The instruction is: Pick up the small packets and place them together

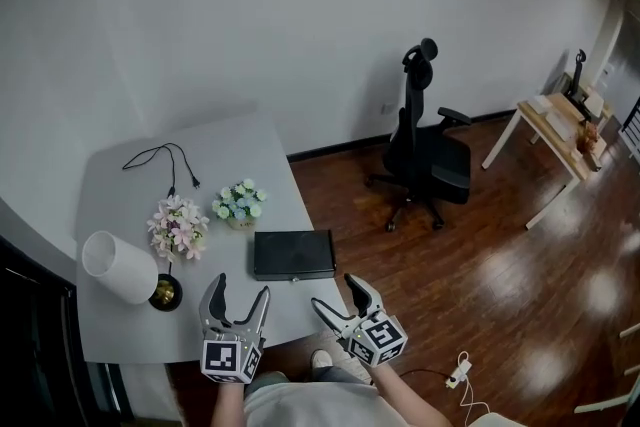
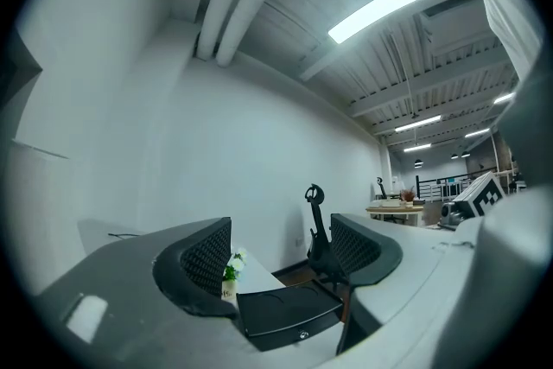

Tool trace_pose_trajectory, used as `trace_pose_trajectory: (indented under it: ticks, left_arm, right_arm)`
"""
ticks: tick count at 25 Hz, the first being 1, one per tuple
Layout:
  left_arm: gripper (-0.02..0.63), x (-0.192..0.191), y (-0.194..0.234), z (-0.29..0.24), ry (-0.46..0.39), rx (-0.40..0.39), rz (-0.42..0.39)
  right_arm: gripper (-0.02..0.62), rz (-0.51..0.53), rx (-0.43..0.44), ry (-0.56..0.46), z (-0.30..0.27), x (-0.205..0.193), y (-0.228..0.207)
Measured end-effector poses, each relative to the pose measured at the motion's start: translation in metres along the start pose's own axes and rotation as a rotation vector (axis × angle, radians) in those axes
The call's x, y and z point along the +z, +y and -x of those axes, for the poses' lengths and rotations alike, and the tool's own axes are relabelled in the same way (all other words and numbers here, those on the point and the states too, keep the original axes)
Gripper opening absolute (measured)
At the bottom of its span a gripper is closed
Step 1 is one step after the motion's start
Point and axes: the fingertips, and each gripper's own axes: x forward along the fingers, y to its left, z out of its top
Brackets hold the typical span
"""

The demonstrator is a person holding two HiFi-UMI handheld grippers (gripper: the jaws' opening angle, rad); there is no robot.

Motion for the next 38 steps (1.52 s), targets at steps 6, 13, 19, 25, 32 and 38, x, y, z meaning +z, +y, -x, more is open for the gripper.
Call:
trace_pose_trajectory:
  ticks: [6, 13, 19, 25, 32, 38]
  left_arm:
    - [0.347, -0.021, 0.02, -0.008, 0.023, 0.003, -0.007]
    - [0.347, -0.025, 0.042, -0.013, 0.037, -0.049, -0.003]
    - [0.347, -0.029, 0.05, -0.003, 0.056, -0.064, 0.003]
    - [0.347, -0.031, 0.048, 0.006, 0.077, -0.082, 0.018]
    - [0.347, -0.038, 0.058, 0.012, 0.091, -0.076, 0.033]
    - [0.347, -0.036, 0.061, 0.011, 0.088, -0.084, 0.014]
  right_arm:
    - [0.387, -0.127, -0.014, 0.151, -0.027, -0.063, -0.007]
    - [0.342, -0.252, -0.074, 0.455, -0.073, -0.175, -0.018]
    - [0.287, -0.313, -0.125, 0.594, -0.111, -0.231, -0.03]
    - [0.215, -0.322, -0.204, 0.67, -0.131, -0.247, -0.045]
    - [0.097, -0.363, -0.281, 0.682, -0.129, -0.25, -0.055]
    - [0.066, -0.394, -0.265, 0.674, -0.122, -0.252, -0.048]
